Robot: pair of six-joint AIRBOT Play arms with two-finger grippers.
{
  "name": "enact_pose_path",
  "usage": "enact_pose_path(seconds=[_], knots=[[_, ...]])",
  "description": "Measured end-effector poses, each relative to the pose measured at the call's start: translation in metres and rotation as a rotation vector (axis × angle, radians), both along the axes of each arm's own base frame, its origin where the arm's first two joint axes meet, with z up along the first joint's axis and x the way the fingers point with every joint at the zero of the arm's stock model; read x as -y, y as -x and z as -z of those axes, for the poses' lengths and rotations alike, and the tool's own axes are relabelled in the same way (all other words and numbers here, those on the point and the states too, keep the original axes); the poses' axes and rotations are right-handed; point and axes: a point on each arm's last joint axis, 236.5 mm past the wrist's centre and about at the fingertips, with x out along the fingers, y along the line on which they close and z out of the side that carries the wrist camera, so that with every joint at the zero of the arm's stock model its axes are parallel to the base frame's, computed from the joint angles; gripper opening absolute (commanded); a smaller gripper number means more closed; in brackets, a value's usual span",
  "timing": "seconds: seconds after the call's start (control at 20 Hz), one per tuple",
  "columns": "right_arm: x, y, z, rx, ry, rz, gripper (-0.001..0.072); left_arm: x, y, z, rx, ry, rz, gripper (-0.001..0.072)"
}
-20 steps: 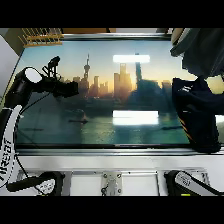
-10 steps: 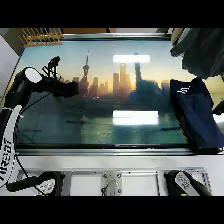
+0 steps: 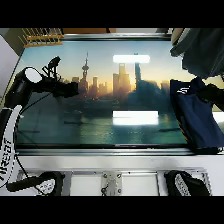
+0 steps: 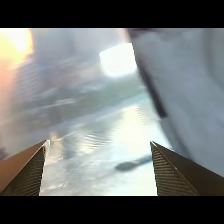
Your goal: Fold the clothes and pants, and hang the long-sleeved shirts on hangers.
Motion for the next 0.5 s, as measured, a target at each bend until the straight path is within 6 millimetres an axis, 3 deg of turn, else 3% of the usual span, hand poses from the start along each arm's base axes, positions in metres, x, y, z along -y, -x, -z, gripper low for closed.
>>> enact_pose_path(seconds=[0.15,0.2,0.25,0.3,0.5], knots=[[-0.019,-0.002,-0.004,0.016,-0.005,-0.057,0.0706,0.000,0.000,0.000,-0.001,-0.001,0.000,0.0014],[-0.022,-0.003,-0.005,0.021,-0.006,-0.065,0.0578,0.000,0.001,0.000,-0.002,-0.001,0.001,0.0013],[-0.025,-0.003,-0.005,0.022,-0.007,-0.075,0.0254,0.000,0.001,0.000,-0.003,-0.001,0.001,0.0014],[-0.027,-0.003,-0.005,0.022,-0.008,-0.080,0.0016,0.000,0.001,0.000,-0.003,-0.001,0.001,0.0013],[-0.030,-0.003,-0.005,0.021,-0.011,-0.091,0.0017,0.000,0.001,0.000,-0.003,-0.001,0.001,0.0013]])
